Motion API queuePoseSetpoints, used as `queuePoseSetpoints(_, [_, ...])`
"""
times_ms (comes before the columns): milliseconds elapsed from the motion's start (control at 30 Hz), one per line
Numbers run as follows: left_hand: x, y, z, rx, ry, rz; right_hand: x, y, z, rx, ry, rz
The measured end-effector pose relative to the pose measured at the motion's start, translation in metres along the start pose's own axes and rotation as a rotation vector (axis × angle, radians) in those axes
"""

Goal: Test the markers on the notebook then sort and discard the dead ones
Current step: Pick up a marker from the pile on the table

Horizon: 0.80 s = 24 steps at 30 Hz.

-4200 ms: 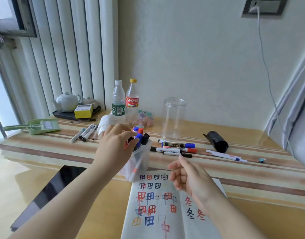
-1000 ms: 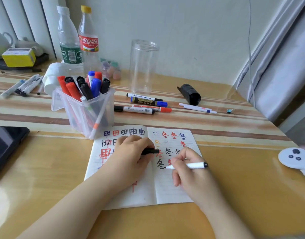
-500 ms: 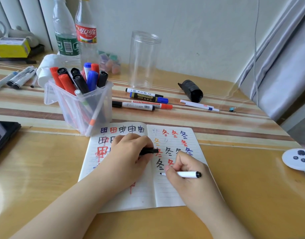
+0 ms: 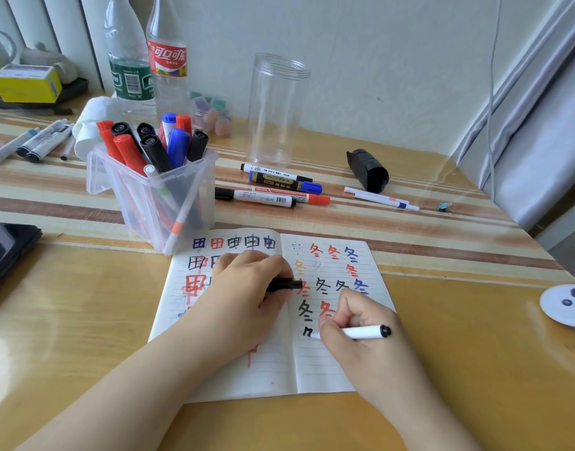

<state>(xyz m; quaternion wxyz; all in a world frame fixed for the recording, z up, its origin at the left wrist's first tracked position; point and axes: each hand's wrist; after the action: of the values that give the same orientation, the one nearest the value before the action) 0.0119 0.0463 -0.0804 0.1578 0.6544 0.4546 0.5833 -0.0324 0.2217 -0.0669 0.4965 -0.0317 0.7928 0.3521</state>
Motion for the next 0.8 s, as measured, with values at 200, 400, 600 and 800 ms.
queuePoseSetpoints(200, [-0.0006,-0.0003,-0.0005,-0.011,0.003,-0.011,-0.0010,0.0012,-0.0003,-0.012,0.006,-0.025])
queuePoseSetpoints(400, [0.0003,0.0002,0.0007,-0.013,0.005,0.002,0.0003,0.0035,0.0004,0.031,0.029,0.011])
queuePoseSetpoints(600, [-0.0011,-0.0004,0.0002,0.000,0.000,0.000,-0.0007,0.0027,0.0015,-0.011,0.052,-0.008])
queuePoseSetpoints(800, [0.0015,0.0023,0.0009,-0.018,0.007,-0.006,0.0004,0.0038,0.0020,-0.018,0.057,-0.015])
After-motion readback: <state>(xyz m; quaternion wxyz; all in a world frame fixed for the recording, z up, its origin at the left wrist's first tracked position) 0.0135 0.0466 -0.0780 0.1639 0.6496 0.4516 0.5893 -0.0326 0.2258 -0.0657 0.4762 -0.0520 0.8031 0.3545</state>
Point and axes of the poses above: each hand's wrist, its own z-axis away from the middle knuckle, its own y-axis out of the back of the hand, x = y × z, and after that the axes turned 10 degrees about y, right-handed
